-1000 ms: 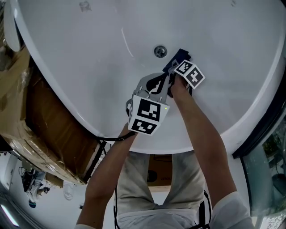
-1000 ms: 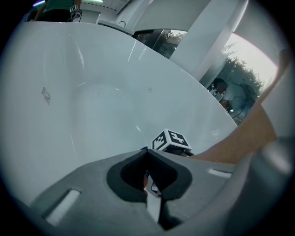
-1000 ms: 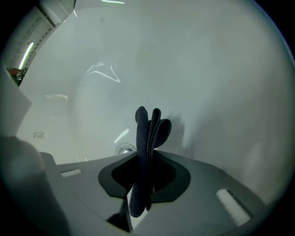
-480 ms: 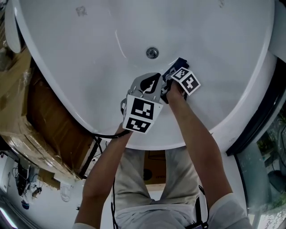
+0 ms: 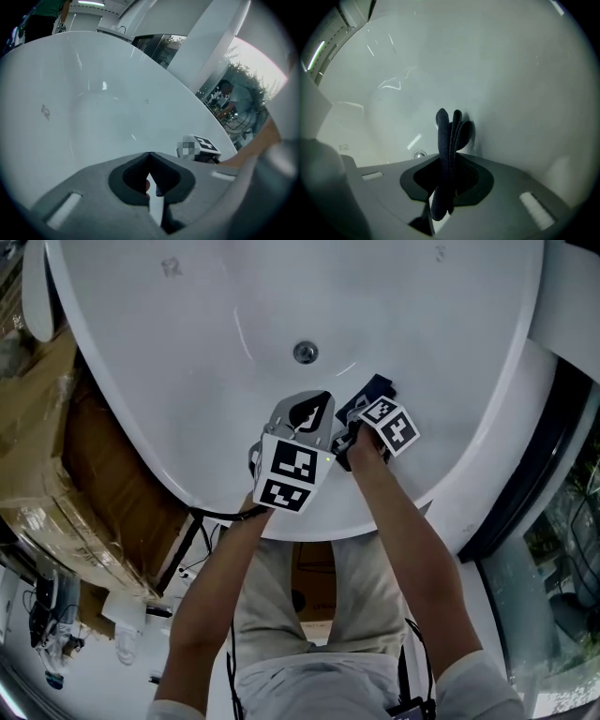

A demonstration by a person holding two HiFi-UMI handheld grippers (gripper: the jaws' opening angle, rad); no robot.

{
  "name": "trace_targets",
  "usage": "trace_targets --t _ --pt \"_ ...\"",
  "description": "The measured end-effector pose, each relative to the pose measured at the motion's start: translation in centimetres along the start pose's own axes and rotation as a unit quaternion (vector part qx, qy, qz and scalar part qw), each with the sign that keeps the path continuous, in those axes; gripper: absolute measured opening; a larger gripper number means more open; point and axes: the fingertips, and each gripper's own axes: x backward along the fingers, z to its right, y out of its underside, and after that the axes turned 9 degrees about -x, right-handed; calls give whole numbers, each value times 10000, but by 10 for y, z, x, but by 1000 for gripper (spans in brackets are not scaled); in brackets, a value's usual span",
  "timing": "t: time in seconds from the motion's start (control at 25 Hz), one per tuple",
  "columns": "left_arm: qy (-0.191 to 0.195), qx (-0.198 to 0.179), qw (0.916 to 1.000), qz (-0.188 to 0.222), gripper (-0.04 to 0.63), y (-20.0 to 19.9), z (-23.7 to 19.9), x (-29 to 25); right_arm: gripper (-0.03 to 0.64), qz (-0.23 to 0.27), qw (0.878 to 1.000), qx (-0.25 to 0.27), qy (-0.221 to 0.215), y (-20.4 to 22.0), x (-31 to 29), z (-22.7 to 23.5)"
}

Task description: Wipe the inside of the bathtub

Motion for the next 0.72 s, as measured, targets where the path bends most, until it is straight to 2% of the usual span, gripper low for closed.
trace_targets --t 0.32,0.72 --pt "20 -24 10000 -19 0 -11 18 10 61 10 10000 -27 33 -2 43 9" --pt "11 -77 10000 0 0 -26 43 27 61 23 9999 27 -137 -11 96 9"
